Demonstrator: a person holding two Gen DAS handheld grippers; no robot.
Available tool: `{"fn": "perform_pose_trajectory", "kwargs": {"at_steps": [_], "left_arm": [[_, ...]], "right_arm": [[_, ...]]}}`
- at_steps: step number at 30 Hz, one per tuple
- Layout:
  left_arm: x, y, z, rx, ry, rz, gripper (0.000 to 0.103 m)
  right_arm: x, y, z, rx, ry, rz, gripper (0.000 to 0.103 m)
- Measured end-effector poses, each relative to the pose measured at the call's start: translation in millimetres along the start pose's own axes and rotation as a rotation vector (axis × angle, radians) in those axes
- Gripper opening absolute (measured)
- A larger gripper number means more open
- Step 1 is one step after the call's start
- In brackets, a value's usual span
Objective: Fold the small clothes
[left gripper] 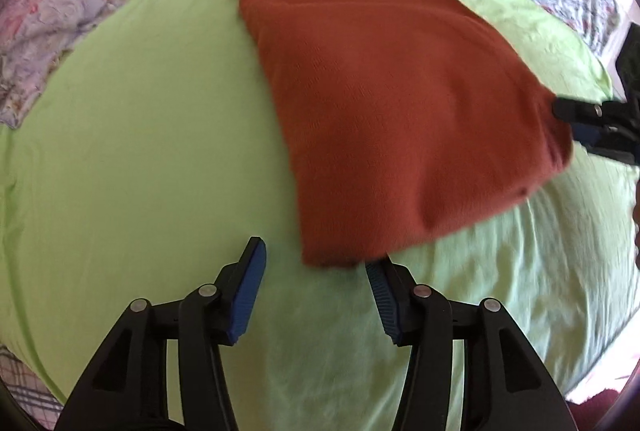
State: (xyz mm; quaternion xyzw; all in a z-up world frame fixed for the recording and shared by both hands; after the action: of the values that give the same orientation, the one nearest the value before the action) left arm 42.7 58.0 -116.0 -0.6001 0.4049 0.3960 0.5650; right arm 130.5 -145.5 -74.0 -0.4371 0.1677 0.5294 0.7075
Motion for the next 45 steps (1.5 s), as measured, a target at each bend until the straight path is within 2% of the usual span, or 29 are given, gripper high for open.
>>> {"fn": "perform_pose_trajectory", "kwargs": {"at_steps": [2, 4, 6, 7, 8, 10, 11, 13, 15, 17, 18, 19, 21, 23, 25, 27, 29, 32, 37, 42, 45], "left_arm": [[0, -5, -2, -0.033, -0.041, -0.028, 0.054], [7, -3, -1, -0.069, -0.062, -0.011, 0.053], [6, -2, 4, -0.111, -0.035, -0.008, 0.048], [3, -3, 4, -0.114, -0.022, -0.008, 0.039], [0, -3, 5, -0.116, -0.003, -0.007, 0.035], [-9, -3, 8, -0.140, 0.026, -0.011, 0.027], [-13, -3, 11, -0.160, 0.042, -0.010, 0.026], [-14, -1, 14, -0.188, 0.083, 0.002, 0.027], [-9, -3, 16, -0.182, 0.070, 0.018, 0.031], [-1, -4, 15, -0.170, 0.062, 0.026, 0.023], [1, -6, 15, -0.170, 0.081, 0.026, 0.009], [-1, -7, 15, -0.172, 0.081, 0.024, 0.008], [-15, -10, 14, -0.165, 0.055, -0.022, 0.006], [-24, -11, 12, -0.147, 0.046, -0.044, 0.005], [-19, -8, 7, -0.121, 0.029, -0.037, 0.005], [-8, -1, 3, -0.084, -0.002, -0.015, 0.005], [0, 4, 2, -0.066, -0.019, 0.002, 0.004], [-1, 4, 2, -0.053, -0.016, 0.000, 0.004], [1, 4, 2, -0.044, -0.008, 0.017, 0.005], [-19, 9, 3, -0.014, 0.024, 0.022, 0.006], [-35, 15, 9, 0.011, 0.055, 0.027, 0.006]], "right_arm": [[2, 2, 2, -0.011, -0.004, 0.009, 0.041], [5, 3, 3, -0.025, 0.001, 0.022, 0.041], [10, 4, 4, -0.043, 0.009, 0.039, 0.041], [14, 5, 5, -0.061, 0.021, 0.058, 0.041], [16, 6, 6, -0.074, 0.028, 0.069, 0.040], [16, 5, 9, -0.096, 0.019, 0.075, 0.032], [15, 5, 10, -0.101, 0.007, 0.076, 0.024], [14, 4, 10, -0.108, -0.003, 0.076, 0.023], [13, 5, 7, -0.089, -0.014, 0.079, 0.024], [13, 6, 4, -0.073, -0.026, 0.077, 0.024], [13, 7, 4, -0.075, -0.018, 0.075, 0.021], [12, 7, 4, -0.075, -0.010, 0.077, 0.004], [0, 3, 8, -0.065, -0.034, 0.051, 0.005], [-29, -5, 17, -0.069, -0.114, -0.036, 0.004], [-37, -8, 11, -0.084, -0.066, -0.040, 0.004], [-26, -5, -5, -0.062, -0.011, 0.000, 0.004], [-6, 3, -21, -0.067, 0.078, 0.065, 0.004], [12, 15, -29, -0.085, 0.162, 0.117, 0.004], [16, 15, -36, -0.054, 0.175, 0.134, 0.004], [4, 14, -37, 0.000, 0.192, 0.114, 0.004], [-14, 14, -42, 0.049, 0.247, 0.090, 0.008]]}}
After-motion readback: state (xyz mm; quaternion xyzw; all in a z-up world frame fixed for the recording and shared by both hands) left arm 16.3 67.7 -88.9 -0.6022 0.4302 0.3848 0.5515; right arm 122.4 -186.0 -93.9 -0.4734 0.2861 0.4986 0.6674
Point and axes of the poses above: each gripper's, at about its wrist camera, not at the fingertips, and x roughly the way its jaws point, z to its left, y to its underside, the point moved 5 cm from there along x, roughly the way its jaws point, and after that the axes turned 6 degrees about z, right-handed, at the moved point
